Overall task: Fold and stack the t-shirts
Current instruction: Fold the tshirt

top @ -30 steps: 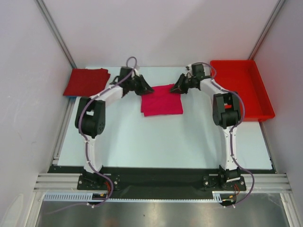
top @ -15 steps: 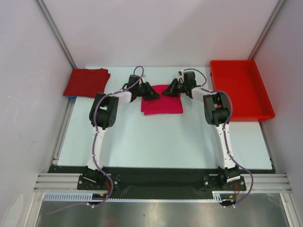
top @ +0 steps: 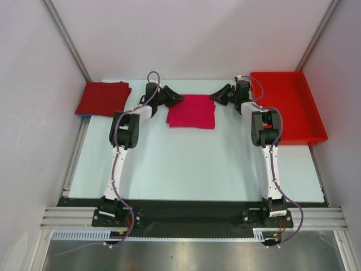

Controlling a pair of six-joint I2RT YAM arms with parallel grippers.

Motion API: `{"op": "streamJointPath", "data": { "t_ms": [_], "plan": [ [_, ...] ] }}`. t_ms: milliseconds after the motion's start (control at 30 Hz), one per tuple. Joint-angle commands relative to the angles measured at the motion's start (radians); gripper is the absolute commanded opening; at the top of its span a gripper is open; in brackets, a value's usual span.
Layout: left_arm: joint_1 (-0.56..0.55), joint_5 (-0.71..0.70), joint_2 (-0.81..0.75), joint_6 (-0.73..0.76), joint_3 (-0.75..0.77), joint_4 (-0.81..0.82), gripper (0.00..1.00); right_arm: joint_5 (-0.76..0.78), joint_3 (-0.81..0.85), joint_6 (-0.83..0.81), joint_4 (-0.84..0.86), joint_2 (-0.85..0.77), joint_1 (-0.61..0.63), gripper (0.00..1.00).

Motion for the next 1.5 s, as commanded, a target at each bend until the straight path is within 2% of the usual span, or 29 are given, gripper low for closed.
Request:
{"op": "streamJointPath", "data": {
  "t_ms": [0,133,200,333,400,600,733,900,1067,1167,1200,1300,1333,1467],
  "plan": [
    [0.030,-0.020,-0.077,0.080,-0.019,-0.035,0.31,0.050,0.016,-0.071,-0.103,0.002,-0.045,0.12],
    [0.007,0.012,-0.263,0.209,-0.145,-0.156,0.36,0.007,-0.030,-0.167,-0.208,-0.127,-0.045,0.12],
    [0.004,0.008,-0.384,0.233,-0.255,-0.167,0.38,0.007,-0.037,-0.201,-0.261,-0.173,-0.045,0.12],
    [-0.007,0.032,-0.495,0.263,-0.363,-0.192,0.37,-0.010,-0.106,-0.252,-0.353,-0.294,-0.036,0.12],
    [-0.007,0.076,-0.513,0.223,-0.423,-0.140,0.35,-0.001,-0.129,-0.287,-0.390,-0.352,-0.028,0.12],
    [-0.017,0.136,-0.512,0.119,-0.515,-0.037,0.34,-0.090,-0.215,-0.203,-0.342,-0.405,0.036,0.12],
    [-0.018,0.150,-0.477,0.048,-0.582,0.050,0.31,-0.211,-0.240,-0.096,-0.206,-0.325,0.092,0.11],
    [-0.005,0.130,-0.432,0.089,-0.654,0.029,0.29,-0.266,-0.301,-0.063,-0.117,-0.267,0.112,0.11],
    [0.015,0.074,-0.444,0.204,-0.748,-0.127,0.25,-0.260,-0.491,-0.155,-0.131,-0.307,0.058,0.10],
    [0.045,0.040,-0.487,0.275,-0.806,-0.218,0.24,-0.234,-0.562,-0.273,-0.230,-0.331,0.021,0.10],
    [0.051,0.040,-0.503,0.295,-0.815,-0.225,0.24,-0.207,-0.568,-0.313,-0.319,-0.356,0.006,0.10],
    [0.050,0.023,-0.567,0.416,-0.770,-0.368,0.27,-0.178,-0.562,-0.394,-0.431,-0.409,-0.006,0.10],
    [0.048,0.015,-0.604,0.460,-0.754,-0.441,0.27,-0.171,-0.556,-0.401,-0.451,-0.428,-0.006,0.10],
    [0.047,0.018,-0.703,0.474,-0.728,-0.457,0.29,-0.168,-0.518,-0.347,-0.461,-0.504,0.018,0.10]
  ]
}}
